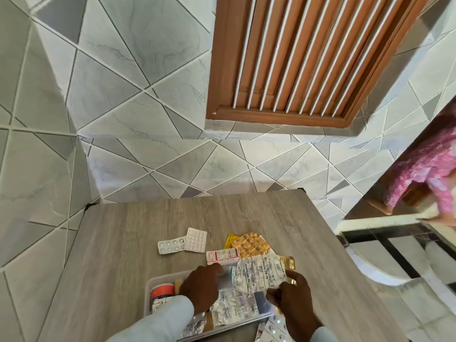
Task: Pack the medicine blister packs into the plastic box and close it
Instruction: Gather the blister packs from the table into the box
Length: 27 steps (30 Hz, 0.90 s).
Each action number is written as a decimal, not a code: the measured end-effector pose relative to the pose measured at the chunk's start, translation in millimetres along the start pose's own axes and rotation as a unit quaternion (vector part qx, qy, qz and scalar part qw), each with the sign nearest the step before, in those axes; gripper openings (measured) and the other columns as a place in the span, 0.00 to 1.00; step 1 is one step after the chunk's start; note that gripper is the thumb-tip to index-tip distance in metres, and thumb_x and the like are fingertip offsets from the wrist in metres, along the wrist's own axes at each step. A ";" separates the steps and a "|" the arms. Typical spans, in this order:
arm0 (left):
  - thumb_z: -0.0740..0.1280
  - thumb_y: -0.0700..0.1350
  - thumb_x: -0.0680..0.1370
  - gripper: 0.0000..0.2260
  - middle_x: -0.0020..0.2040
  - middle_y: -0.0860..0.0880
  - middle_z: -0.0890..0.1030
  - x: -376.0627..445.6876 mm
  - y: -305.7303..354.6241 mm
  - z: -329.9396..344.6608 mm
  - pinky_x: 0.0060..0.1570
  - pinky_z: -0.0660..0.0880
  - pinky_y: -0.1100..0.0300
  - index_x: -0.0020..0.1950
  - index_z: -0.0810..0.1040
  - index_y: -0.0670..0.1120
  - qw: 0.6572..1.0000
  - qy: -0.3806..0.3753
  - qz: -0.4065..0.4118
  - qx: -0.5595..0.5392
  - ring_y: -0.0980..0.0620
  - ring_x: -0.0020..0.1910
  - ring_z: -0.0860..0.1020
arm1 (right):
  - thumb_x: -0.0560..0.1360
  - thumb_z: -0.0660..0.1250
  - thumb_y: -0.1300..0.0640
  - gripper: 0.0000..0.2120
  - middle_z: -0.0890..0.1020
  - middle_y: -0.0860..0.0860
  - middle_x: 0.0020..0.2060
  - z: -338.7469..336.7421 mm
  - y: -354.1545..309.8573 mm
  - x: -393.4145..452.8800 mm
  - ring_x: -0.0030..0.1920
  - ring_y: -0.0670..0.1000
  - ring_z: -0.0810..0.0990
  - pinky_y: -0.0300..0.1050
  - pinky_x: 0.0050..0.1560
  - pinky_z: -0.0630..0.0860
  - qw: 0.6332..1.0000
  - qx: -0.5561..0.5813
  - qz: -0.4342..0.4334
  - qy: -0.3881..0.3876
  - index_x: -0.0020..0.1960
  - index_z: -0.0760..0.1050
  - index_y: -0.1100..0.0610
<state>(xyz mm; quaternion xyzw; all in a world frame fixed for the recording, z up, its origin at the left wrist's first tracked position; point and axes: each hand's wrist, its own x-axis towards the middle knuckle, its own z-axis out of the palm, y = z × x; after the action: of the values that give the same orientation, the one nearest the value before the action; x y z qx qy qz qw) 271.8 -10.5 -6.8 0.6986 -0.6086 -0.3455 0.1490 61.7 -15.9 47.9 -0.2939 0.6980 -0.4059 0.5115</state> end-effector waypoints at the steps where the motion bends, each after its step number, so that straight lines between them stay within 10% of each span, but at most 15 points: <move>1: 0.60 0.39 0.72 0.20 0.55 0.50 0.82 -0.7 -0.4 4.3 0.54 0.77 0.56 0.60 0.74 0.57 0.999 -0.029 0.011 -0.008 0.49 0.54 0.80 | 0.76 0.52 0.73 0.15 0.80 0.70 0.42 2.4 2.2 1.1 0.34 0.61 0.79 0.52 0.39 0.80 1.000 0.006 0.007 0.002 0.58 0.68 0.59; 7: 0.59 0.40 0.71 0.14 0.50 0.49 0.83 1.8 0.9 -1.0 0.40 0.74 0.60 0.49 0.77 0.56 0.993 0.052 -0.065 -0.085 0.49 0.46 0.80 | 0.77 0.51 0.72 0.15 0.77 0.65 0.31 16.1 12.6 -1.0 0.32 0.60 0.79 0.49 0.32 0.80 0.999 0.020 0.043 -0.001 0.58 0.66 0.58; 13: 0.60 0.43 0.74 0.13 0.58 0.46 0.80 1.0 -6.3 -6.5 0.54 0.75 0.55 0.57 0.77 0.51 0.994 0.012 -0.060 -0.090 0.46 0.56 0.79 | 0.73 0.63 0.72 0.14 0.79 0.59 0.38 27.9 30.4 -5.6 0.28 0.52 0.78 0.43 0.28 0.79 0.977 -0.196 0.006 -0.083 0.57 0.70 0.64; 18: 0.58 0.42 0.75 0.14 0.59 0.51 0.81 -2.9 4.8 5.5 0.57 0.72 0.62 0.55 0.79 0.54 0.997 0.017 -0.015 -0.067 0.52 0.58 0.77 | 0.74 0.65 0.54 0.13 0.84 0.52 0.48 19.7 26.2 1.4 0.49 0.52 0.82 0.46 0.52 0.79 0.883 -0.437 -0.155 -0.077 0.58 0.73 0.52; 27: 0.64 0.45 0.73 0.06 0.39 0.54 0.81 32.7 35.6 -10.0 0.46 0.77 0.57 0.46 0.77 0.56 0.992 0.080 0.001 -0.099 0.52 0.41 0.79 | 0.74 0.69 0.55 0.18 0.77 0.53 0.60 -24.5 -3.0 79.7 0.59 0.54 0.76 0.47 0.60 0.73 0.865 -0.464 -0.182 -0.057 0.63 0.72 0.54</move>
<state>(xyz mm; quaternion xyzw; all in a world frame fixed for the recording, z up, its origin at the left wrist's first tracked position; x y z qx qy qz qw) 252.5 -51.5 12.9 0.7053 -0.5578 -0.3473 0.2660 14.2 -76.7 16.2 -0.6420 0.7093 -0.1029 0.2721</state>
